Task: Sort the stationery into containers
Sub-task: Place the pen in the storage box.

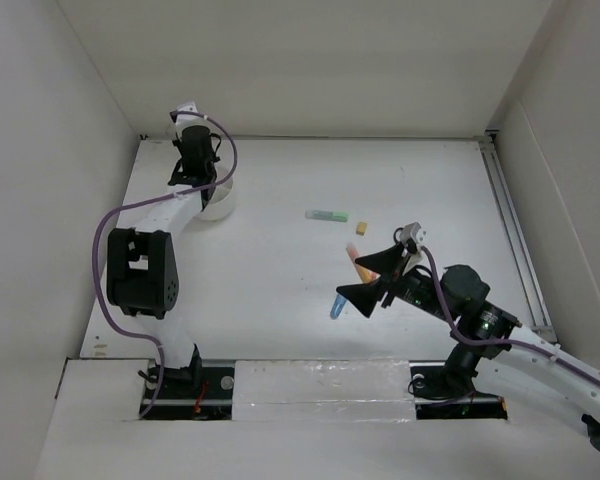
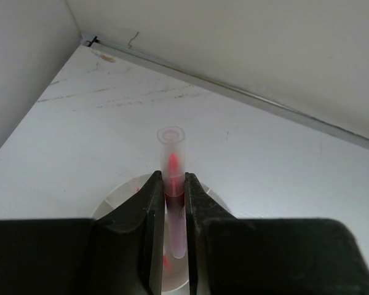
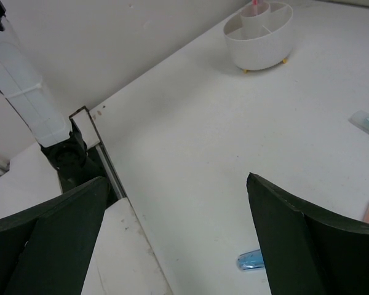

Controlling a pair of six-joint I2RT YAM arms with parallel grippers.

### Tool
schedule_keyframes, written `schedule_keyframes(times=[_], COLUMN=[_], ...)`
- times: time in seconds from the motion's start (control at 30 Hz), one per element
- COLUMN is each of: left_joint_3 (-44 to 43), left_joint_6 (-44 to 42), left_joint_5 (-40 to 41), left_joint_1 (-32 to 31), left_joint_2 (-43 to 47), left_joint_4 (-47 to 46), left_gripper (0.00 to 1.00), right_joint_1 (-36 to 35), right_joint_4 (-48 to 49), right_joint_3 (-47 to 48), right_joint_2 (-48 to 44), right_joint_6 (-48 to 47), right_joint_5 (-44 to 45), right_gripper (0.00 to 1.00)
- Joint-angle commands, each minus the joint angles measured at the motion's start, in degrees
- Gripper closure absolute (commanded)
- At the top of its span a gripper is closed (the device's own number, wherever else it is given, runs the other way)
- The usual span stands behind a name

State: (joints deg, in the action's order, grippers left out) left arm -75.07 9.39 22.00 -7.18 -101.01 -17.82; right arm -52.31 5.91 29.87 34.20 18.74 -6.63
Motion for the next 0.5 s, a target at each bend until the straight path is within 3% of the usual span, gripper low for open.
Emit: schedule_keyframes(times=[0.0, 0.47], left_joint_3=[1.6, 5.4], left_joint_6=[-1.6, -3.8], left_joint_5=[1.7, 5.5], left_joint_1=[-0.8, -1.9], left_joint_2=[0.7, 0.3], left_joint_4=[-4.1, -6.3], left_gripper=[1.00, 0.98], right_joint_1=[-0.8, -0.8], right_joint_4=[1.0, -2.0], right_joint_3=[-0.2, -0.7], right_joint_2=[-0.5, -4.3], right_joint_6=[-1.2, -1.7], right_joint_5=[0.3, 1.4], right_gripper=[0.00, 0.00])
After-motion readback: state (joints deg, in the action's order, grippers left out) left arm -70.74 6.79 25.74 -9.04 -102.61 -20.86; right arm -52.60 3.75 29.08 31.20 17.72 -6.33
